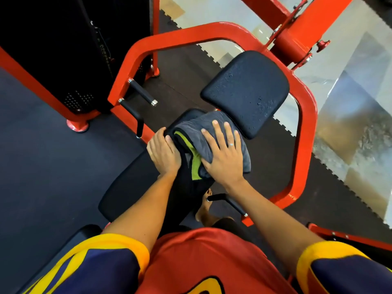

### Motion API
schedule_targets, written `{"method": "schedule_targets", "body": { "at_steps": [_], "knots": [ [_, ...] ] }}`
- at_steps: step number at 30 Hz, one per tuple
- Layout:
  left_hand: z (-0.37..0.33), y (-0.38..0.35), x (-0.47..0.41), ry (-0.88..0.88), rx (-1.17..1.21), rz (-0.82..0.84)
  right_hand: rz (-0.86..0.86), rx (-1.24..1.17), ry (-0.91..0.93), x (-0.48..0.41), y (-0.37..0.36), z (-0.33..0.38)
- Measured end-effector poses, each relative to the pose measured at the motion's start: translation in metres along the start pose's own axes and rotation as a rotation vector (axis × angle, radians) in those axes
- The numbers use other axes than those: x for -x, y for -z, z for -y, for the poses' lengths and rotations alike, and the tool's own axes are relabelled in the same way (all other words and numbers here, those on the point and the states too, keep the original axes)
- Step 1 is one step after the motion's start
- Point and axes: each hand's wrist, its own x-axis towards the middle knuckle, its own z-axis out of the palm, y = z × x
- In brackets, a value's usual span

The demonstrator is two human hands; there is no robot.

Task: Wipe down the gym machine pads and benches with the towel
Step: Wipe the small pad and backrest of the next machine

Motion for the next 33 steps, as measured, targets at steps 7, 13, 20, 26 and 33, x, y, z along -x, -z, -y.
{"method": "schedule_targets", "body": {
  "at_steps": [7,13,20,26,33],
  "knots": [
    [0.0,0.006,-0.009,-0.032,0.004,0.159,-0.084,-0.268,-0.365,0.053,-0.014,0.023],
    [-0.048,-0.005,-0.033,-0.179,0.038,0.272,-0.238,-0.536,-0.703,0.018,-0.004,0.034],
    [-0.048,-0.008,-0.038,-0.256,-0.053,0.287,-0.21,-0.667,-0.776,0.068,-0.034,0.063],
    [-0.05,-0.008,-0.035,-0.262,-0.05,0.253,-0.172,-0.91,-0.904,0.071,-0.025,0.069],
    [-0.052,-0.008,-0.034,-0.278,-0.059,0.232,-0.181,-0.94,-0.995,0.035,-0.003,0.043]
  ]
}}
